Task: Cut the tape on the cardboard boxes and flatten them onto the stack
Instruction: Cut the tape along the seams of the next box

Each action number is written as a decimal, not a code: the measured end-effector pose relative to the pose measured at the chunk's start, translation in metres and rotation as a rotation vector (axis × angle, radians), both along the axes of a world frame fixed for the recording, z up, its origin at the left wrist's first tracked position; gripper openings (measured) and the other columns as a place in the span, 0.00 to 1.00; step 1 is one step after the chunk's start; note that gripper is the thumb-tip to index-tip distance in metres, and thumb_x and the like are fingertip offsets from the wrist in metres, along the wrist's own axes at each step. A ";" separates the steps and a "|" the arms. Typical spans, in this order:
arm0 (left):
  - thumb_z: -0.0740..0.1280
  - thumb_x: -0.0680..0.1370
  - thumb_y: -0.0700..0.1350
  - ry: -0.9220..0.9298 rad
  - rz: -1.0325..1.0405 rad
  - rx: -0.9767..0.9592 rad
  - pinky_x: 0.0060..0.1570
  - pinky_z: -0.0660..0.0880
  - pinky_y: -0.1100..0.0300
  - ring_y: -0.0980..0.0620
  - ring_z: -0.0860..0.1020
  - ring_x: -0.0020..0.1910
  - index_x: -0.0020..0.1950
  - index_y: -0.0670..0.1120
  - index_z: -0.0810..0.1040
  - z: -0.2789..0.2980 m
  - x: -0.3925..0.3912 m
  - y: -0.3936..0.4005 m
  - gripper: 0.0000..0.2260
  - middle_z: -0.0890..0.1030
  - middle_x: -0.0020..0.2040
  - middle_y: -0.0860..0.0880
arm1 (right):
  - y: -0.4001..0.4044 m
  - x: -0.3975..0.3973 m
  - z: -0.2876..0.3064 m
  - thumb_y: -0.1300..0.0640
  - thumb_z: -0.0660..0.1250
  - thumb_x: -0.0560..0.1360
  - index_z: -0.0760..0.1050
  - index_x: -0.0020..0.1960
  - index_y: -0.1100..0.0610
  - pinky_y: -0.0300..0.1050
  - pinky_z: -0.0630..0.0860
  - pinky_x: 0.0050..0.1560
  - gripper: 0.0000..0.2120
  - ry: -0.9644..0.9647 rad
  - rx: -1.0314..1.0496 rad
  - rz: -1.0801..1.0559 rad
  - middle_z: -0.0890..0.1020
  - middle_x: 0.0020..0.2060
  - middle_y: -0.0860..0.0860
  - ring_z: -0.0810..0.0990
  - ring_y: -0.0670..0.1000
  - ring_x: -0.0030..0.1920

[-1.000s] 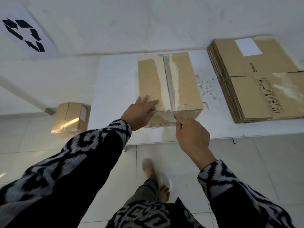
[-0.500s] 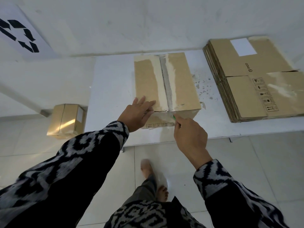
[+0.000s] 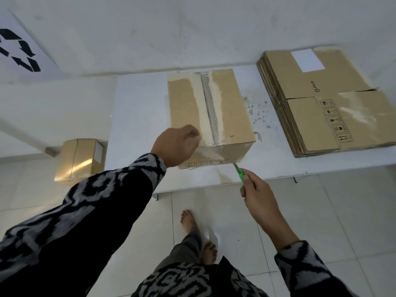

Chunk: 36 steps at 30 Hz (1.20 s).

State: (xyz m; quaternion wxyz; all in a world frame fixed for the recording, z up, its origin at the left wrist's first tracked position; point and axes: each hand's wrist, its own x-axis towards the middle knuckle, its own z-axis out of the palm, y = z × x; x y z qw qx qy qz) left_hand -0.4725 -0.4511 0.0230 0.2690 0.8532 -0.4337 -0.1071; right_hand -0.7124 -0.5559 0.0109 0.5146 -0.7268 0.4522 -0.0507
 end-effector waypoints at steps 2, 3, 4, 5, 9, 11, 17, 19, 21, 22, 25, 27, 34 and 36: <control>0.62 0.80 0.51 -0.002 0.081 0.002 0.47 0.76 0.58 0.52 0.80 0.44 0.58 0.54 0.80 0.014 0.000 -0.020 0.10 0.81 0.41 0.59 | 0.001 -0.004 -0.004 0.53 0.53 0.85 0.75 0.65 0.48 0.44 0.67 0.33 0.15 -0.055 0.155 -0.097 0.75 0.30 0.46 0.68 0.47 0.29; 0.61 0.80 0.52 0.035 0.118 0.043 0.47 0.76 0.58 0.53 0.79 0.44 0.58 0.55 0.80 0.021 0.001 -0.032 0.11 0.81 0.40 0.59 | 0.003 -0.004 -0.003 0.53 0.53 0.85 0.76 0.63 0.48 0.43 0.66 0.32 0.15 -0.076 0.196 -0.119 0.75 0.29 0.46 0.68 0.47 0.28; 0.60 0.80 0.53 0.089 0.147 0.109 0.48 0.75 0.59 0.53 0.78 0.44 0.59 0.55 0.80 0.026 0.002 -0.044 0.12 0.80 0.41 0.58 | 0.004 -0.005 -0.002 0.53 0.53 0.85 0.76 0.62 0.47 0.42 0.66 0.31 0.14 -0.093 0.218 -0.128 0.75 0.29 0.46 0.67 0.47 0.28; 0.59 0.81 0.53 0.147 0.161 0.174 0.49 0.74 0.59 0.52 0.77 0.45 0.57 0.54 0.80 0.028 0.005 -0.054 0.12 0.80 0.43 0.56 | 0.004 -0.007 -0.002 0.53 0.53 0.85 0.76 0.62 0.47 0.41 0.66 0.30 0.14 -0.107 0.229 -0.129 0.75 0.29 0.46 0.67 0.47 0.28; 0.61 0.81 0.51 0.455 0.242 0.191 0.39 0.66 0.58 0.49 0.67 0.31 0.33 0.47 0.66 0.034 0.016 -0.083 0.18 0.68 0.31 0.50 | 0.005 -0.013 -0.001 0.53 0.53 0.85 0.77 0.59 0.46 0.39 0.66 0.30 0.14 -0.151 0.267 -0.164 0.75 0.30 0.47 0.67 0.46 0.27; 0.64 0.79 0.50 0.576 0.326 0.202 0.32 0.66 0.60 0.50 0.66 0.27 0.36 0.45 0.71 0.039 0.020 -0.090 0.14 0.68 0.29 0.49 | 0.004 -0.015 -0.002 0.53 0.53 0.85 0.77 0.58 0.47 0.40 0.65 0.30 0.14 -0.154 0.286 -0.189 0.75 0.30 0.47 0.66 0.46 0.27; 0.61 0.82 0.49 0.762 0.407 0.297 0.28 0.58 0.61 0.50 0.62 0.26 0.52 0.44 0.74 0.048 0.020 -0.107 0.09 0.69 0.33 0.48 | -0.002 -0.006 0.000 0.48 0.53 0.84 0.78 0.56 0.46 0.40 0.64 0.29 0.14 -0.147 0.293 -0.177 0.75 0.33 0.47 0.65 0.45 0.26; 0.62 0.82 0.50 0.809 0.451 0.291 0.33 0.62 0.60 0.50 0.65 0.31 0.51 0.45 0.72 0.048 0.020 -0.112 0.08 0.68 0.36 0.48 | -0.006 0.000 0.001 0.50 0.54 0.84 0.77 0.56 0.46 0.41 0.64 0.29 0.13 -0.133 0.261 -0.170 0.75 0.33 0.47 0.65 0.44 0.25; 0.61 0.83 0.49 0.819 0.465 0.309 0.39 0.63 0.59 0.50 0.65 0.35 0.46 0.46 0.70 0.045 0.021 -0.115 0.09 0.67 0.37 0.48 | -0.009 0.004 0.001 0.51 0.54 0.84 0.77 0.56 0.47 0.41 0.64 0.29 0.13 -0.124 0.243 -0.179 0.75 0.33 0.48 0.65 0.44 0.25; 0.61 0.83 0.48 0.817 0.467 0.316 0.42 0.63 0.59 0.50 0.64 0.35 0.43 0.46 0.69 0.043 0.023 -0.117 0.10 0.67 0.37 0.48 | -0.010 0.006 0.002 0.51 0.54 0.84 0.77 0.56 0.47 0.41 0.64 0.29 0.13 -0.125 0.242 -0.184 0.75 0.33 0.48 0.65 0.44 0.26; 0.61 0.83 0.49 0.827 0.462 0.317 0.49 0.63 0.58 0.49 0.69 0.40 0.48 0.45 0.73 0.039 0.025 -0.119 0.09 0.73 0.46 0.46 | -0.013 0.010 0.002 0.51 0.54 0.84 0.77 0.55 0.46 0.42 0.64 0.30 0.13 -0.119 0.249 -0.190 0.75 0.33 0.48 0.65 0.45 0.26; 0.62 0.82 0.49 0.830 0.451 0.292 0.51 0.67 0.56 0.48 0.74 0.49 0.62 0.43 0.75 0.034 0.028 -0.120 0.13 0.77 0.58 0.44 | -0.014 0.013 0.001 0.51 0.54 0.84 0.77 0.55 0.46 0.42 0.64 0.30 0.13 -0.119 0.259 -0.196 0.75 0.33 0.49 0.65 0.45 0.26; 0.65 0.80 0.48 0.738 0.387 0.321 0.37 0.67 0.59 0.50 0.68 0.28 0.52 0.42 0.75 0.026 0.028 -0.116 0.10 0.76 0.38 0.45 | -0.013 0.011 0.003 0.52 0.54 0.84 0.77 0.54 0.45 0.43 0.63 0.30 0.13 -0.161 0.255 -0.199 0.73 0.32 0.48 0.64 0.45 0.25; 0.66 0.80 0.48 0.731 0.378 0.320 0.42 0.67 0.57 0.49 0.69 0.29 0.49 0.41 0.75 0.025 0.027 -0.115 0.09 0.76 0.38 0.45 | -0.014 0.012 0.003 0.53 0.54 0.84 0.78 0.54 0.45 0.43 0.63 0.30 0.13 -0.167 0.269 -0.209 0.73 0.31 0.48 0.63 0.45 0.26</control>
